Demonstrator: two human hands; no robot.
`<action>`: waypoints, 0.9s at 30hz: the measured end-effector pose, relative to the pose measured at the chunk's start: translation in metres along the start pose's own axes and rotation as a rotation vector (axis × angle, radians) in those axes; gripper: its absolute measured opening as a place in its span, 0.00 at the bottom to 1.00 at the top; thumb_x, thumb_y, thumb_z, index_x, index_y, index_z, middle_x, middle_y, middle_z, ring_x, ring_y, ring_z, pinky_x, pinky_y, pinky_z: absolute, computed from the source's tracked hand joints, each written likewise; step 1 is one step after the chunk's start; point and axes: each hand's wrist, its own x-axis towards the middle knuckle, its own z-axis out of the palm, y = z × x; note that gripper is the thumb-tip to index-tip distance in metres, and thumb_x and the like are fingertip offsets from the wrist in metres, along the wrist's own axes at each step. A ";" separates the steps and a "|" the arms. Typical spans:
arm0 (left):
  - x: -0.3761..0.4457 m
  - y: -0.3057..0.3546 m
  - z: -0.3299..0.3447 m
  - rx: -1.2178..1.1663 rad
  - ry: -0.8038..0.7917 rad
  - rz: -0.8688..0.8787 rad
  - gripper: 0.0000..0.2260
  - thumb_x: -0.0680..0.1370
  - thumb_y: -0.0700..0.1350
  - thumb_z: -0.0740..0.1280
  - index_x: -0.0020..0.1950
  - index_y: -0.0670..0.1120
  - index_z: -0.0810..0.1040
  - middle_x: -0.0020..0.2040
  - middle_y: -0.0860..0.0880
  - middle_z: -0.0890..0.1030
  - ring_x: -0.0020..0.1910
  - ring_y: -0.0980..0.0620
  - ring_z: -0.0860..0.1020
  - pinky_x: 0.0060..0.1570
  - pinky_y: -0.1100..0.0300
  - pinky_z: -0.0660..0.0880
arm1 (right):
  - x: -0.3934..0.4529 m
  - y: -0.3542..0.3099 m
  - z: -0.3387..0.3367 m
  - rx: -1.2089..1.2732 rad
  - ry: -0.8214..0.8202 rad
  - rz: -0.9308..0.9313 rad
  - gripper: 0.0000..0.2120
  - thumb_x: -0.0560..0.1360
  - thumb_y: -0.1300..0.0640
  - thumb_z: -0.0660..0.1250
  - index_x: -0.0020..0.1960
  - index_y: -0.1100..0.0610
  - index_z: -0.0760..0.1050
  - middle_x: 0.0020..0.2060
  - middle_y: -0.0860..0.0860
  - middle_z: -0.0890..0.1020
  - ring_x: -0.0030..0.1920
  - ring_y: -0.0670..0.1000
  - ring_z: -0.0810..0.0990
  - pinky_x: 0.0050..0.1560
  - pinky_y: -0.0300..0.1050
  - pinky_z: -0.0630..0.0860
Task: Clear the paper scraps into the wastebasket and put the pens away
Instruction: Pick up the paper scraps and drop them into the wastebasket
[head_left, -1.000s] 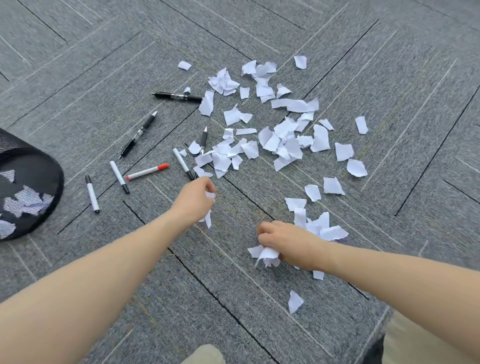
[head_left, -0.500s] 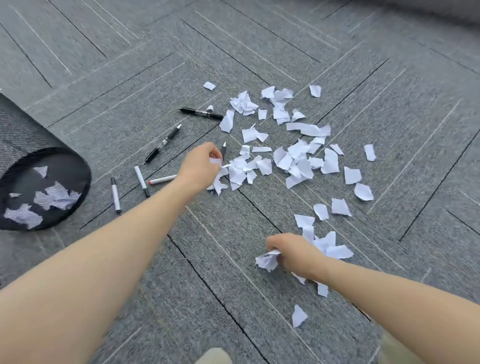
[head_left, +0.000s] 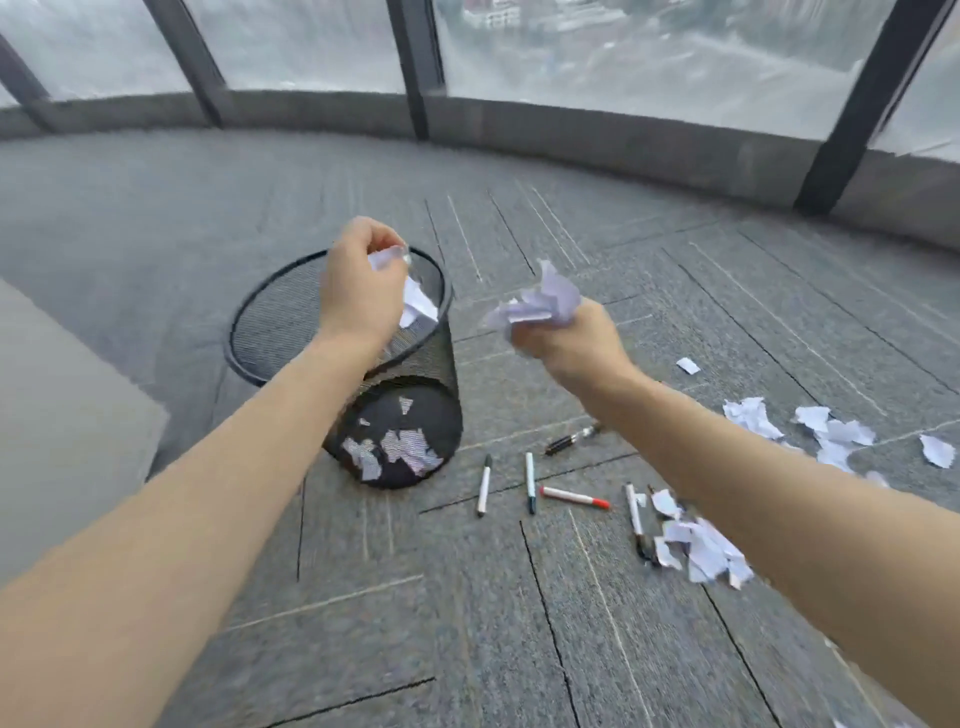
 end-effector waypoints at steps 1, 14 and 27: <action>0.008 -0.013 -0.016 0.031 0.061 -0.047 0.04 0.77 0.38 0.61 0.46 0.47 0.71 0.42 0.51 0.75 0.42 0.52 0.73 0.39 0.61 0.68 | 0.013 -0.021 0.017 0.018 -0.012 -0.056 0.09 0.72 0.63 0.69 0.36 0.51 0.77 0.29 0.43 0.74 0.23 0.39 0.69 0.25 0.32 0.65; 0.019 -0.099 -0.022 0.352 -0.256 -0.486 0.22 0.81 0.48 0.54 0.75 0.44 0.58 0.74 0.42 0.62 0.73 0.41 0.60 0.70 0.49 0.59 | 0.048 0.018 0.126 -1.017 -0.248 -0.100 0.26 0.78 0.41 0.53 0.68 0.56 0.67 0.72 0.53 0.64 0.76 0.56 0.51 0.71 0.66 0.40; -0.140 -0.018 0.145 0.134 -0.698 0.323 0.05 0.76 0.38 0.63 0.49 0.42 0.78 0.46 0.47 0.78 0.45 0.51 0.74 0.49 0.59 0.69 | -0.073 0.130 -0.114 -0.686 0.254 0.031 0.09 0.76 0.57 0.64 0.51 0.60 0.79 0.53 0.55 0.80 0.57 0.55 0.76 0.60 0.47 0.69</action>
